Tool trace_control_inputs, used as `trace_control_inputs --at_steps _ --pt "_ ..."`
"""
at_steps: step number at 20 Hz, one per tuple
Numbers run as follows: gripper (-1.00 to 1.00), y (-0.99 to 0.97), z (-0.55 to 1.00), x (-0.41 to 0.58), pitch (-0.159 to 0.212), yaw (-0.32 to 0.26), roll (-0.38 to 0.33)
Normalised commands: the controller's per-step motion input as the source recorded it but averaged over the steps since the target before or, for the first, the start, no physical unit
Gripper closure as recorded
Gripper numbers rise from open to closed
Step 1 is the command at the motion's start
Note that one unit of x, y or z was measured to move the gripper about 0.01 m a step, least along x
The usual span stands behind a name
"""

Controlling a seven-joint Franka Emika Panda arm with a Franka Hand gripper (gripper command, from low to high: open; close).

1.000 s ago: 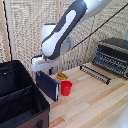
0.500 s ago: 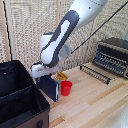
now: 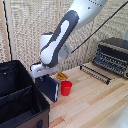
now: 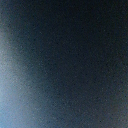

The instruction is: Please shift your gripper toward the book. Carefully hold the book with your gripper. Gently transport the book using your gripper to the caddy's front section. Safely let the book go into the caddy's front area.

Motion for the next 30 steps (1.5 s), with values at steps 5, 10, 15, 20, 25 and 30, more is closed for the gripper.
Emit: trace_control_inputs --at_steps 5,10,15,20,25,30 --pt "1.0 0.0 0.52 0.104 0.0 -0.049 0.008" --pt "1.0 0.0 0.8 0.113 0.0 -0.101 0.001" --pt "1.0 0.01 0.9 0.073 0.0 -0.117 0.0" --pt "1.0 0.0 0.97 0.006 0.008 -0.148 0.0" --pt "1.0 0.0 0.85 -0.111 0.006 -0.23 0.01" --pt "1.0 0.0 0.73 -0.154 0.0 -0.26 0.028"
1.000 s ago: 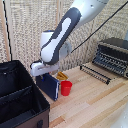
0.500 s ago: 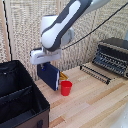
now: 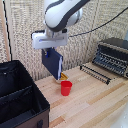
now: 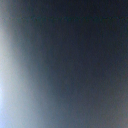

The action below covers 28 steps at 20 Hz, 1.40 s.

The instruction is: Please shift your gripper toward the book. Carefully hold the book with your gripper. Gently transport the book using your gripper to the caddy's front section. Safely let the book go into the caddy's front area.

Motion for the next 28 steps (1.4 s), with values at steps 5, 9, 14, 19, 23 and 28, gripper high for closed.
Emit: trace_control_inputs --at_steps 5,9,14,19,23,28 --pt "1.0 0.0 0.65 -0.152 0.007 -0.259 0.038" --pt "1.0 0.07 0.59 -0.116 0.0 -0.252 0.058" --pt "1.0 0.23 0.52 -0.07 0.0 -0.24 0.04" --pt "1.0 0.35 0.43 -0.037 0.0 -0.232 0.014" --pt "1.0 0.37 0.42 -0.005 -0.004 -0.244 0.013" --pt "1.0 0.42 0.35 0.0 -0.003 -0.244 0.001"
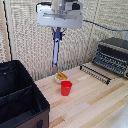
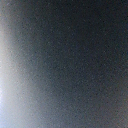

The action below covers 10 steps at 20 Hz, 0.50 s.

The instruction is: Please shift your gripper toward the book. Carefully hold the book with your gripper. Gently transport the book using your gripper to the caddy's front section. Safely let the book go into the caddy's front area.

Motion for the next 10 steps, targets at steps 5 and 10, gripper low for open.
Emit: trace_control_inputs --at_steps 5,10 --pt "1.0 0.44 0.3 0.0 0.0 -0.237 0.006" --pt "1.0 0.33 0.34 -0.015 0.0 -0.212 0.105"
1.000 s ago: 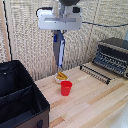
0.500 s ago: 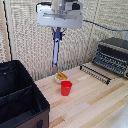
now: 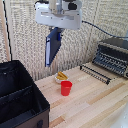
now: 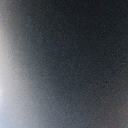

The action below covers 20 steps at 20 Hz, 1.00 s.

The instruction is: Please shift your gripper toward the book. Carefully hold the book with your gripper. Gently transport the book using your gripper to the caddy's front section. Safely let the book go into the caddy's front area.

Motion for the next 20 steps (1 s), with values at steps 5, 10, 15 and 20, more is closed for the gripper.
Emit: trace_control_inputs --at_steps 5,10,15,20 --pt "1.0 0.28 0.38 -0.019 0.0 -0.202 0.148" --pt "1.0 0.27 0.38 -0.017 0.0 -0.203 0.153" --pt "1.0 0.43 0.13 -0.024 0.035 -0.192 0.065" --pt "1.0 0.58 0.0 -0.041 0.074 -0.166 0.001"
